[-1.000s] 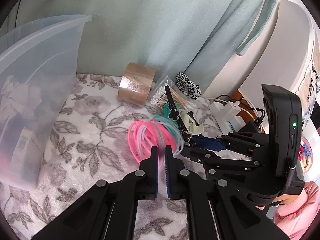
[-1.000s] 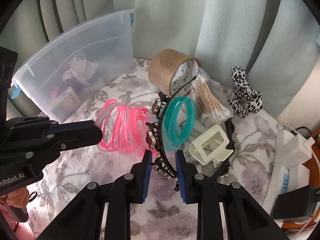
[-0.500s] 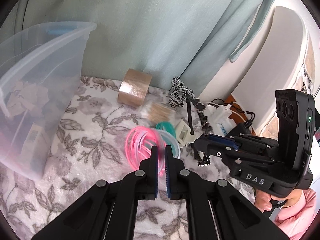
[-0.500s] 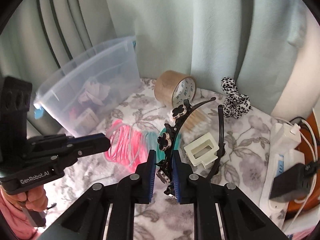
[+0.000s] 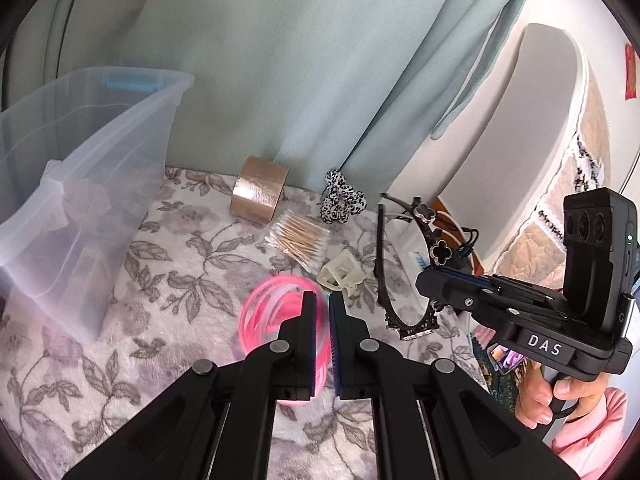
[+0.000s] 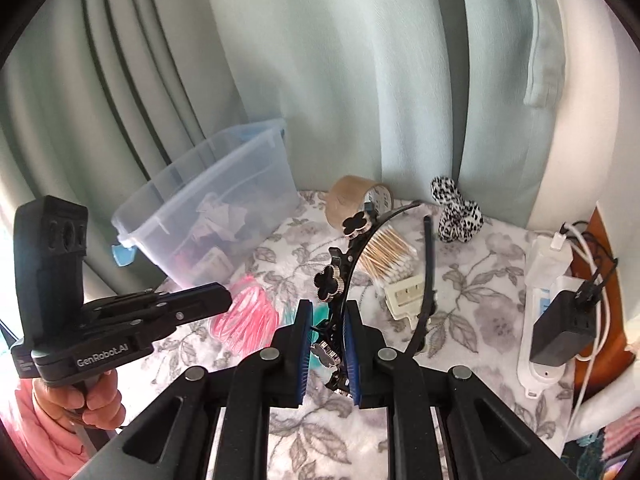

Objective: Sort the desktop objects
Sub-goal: 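Lift the black headband with the right gripper while the left regrips the bangles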

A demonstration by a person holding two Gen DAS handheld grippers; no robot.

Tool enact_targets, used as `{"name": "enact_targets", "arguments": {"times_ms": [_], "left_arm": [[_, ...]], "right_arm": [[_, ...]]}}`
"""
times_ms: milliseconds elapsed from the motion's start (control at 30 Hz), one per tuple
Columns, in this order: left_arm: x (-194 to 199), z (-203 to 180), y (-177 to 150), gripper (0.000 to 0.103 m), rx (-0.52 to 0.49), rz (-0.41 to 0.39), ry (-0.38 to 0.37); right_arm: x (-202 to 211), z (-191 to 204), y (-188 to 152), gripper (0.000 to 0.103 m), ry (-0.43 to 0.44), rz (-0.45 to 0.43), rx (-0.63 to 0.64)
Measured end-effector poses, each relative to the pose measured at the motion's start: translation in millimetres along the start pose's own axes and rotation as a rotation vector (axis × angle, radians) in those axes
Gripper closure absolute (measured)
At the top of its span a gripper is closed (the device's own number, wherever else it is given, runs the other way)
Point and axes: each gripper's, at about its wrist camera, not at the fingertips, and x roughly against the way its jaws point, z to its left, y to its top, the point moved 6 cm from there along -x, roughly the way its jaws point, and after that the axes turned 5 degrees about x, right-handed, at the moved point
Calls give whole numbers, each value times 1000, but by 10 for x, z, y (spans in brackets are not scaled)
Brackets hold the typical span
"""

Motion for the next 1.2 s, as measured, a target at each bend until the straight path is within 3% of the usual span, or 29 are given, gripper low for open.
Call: {"name": "enact_targets", "arguments": {"times_ms": [467,900,1000,1067,1200], "left_arm": [[322,-31,21,99,-6,-47,-14],[525,183,-117,99,-24,-60,44],[511,257,-183,89,-36,-45,80],[482,304,-242,67,-28,-33,99],[430,385,-370,55,-30,-19,137]], "right_arm": [[332,430,97,94,-1,-33,75],[403,276,-188,93,-23,-29,-19],[428,126,-334,93,-43,-9,-77],[423,27,-462,90,-49,16,-123],[317,-57,-719,73,-70,75,-162]]}}
